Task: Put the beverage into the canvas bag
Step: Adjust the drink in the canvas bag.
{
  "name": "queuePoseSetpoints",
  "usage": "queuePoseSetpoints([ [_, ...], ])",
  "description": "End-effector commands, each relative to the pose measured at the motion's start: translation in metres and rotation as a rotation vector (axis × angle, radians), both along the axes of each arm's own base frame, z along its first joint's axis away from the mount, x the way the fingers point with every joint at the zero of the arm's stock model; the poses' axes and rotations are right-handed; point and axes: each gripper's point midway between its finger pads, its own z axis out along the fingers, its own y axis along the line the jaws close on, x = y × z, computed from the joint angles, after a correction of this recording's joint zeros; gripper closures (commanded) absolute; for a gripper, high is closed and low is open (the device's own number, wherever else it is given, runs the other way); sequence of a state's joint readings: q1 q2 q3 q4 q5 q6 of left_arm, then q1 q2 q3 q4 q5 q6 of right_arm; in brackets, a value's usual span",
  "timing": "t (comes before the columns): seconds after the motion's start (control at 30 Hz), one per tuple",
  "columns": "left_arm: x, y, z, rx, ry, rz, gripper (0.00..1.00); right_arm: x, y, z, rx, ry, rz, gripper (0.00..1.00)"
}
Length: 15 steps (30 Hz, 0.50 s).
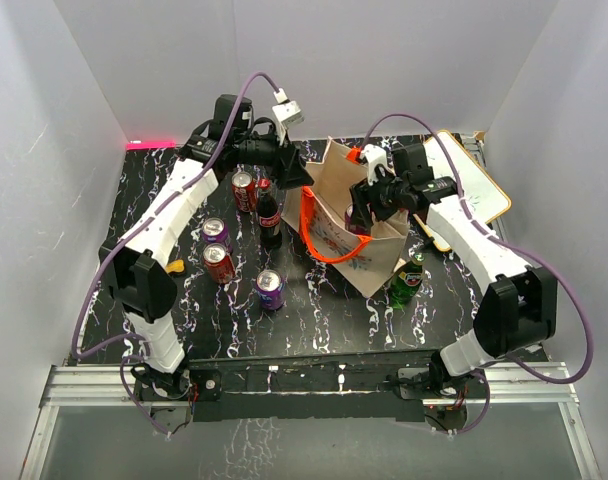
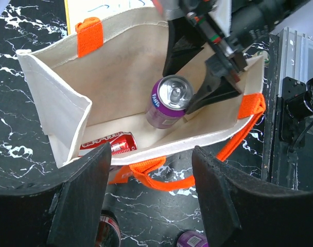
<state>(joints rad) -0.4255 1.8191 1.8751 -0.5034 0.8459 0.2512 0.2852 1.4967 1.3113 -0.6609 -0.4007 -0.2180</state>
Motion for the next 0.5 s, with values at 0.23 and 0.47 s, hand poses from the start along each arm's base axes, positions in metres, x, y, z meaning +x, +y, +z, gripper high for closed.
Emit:
queuePoseSetpoints([
  [0.23, -0.017, 0.008, 0.032, -0.022, -0.086, -0.017, 0.38, 0.021, 0.017, 0.012, -0.078, -0.117, 0.103, 0.92],
  [0.47, -0.01, 0.011, 0.032, -0.017, -0.077, 0.038, 0.38, 0.037, 0.024, 0.067, -0.018, -0.218, 0.065, 0.92],
])
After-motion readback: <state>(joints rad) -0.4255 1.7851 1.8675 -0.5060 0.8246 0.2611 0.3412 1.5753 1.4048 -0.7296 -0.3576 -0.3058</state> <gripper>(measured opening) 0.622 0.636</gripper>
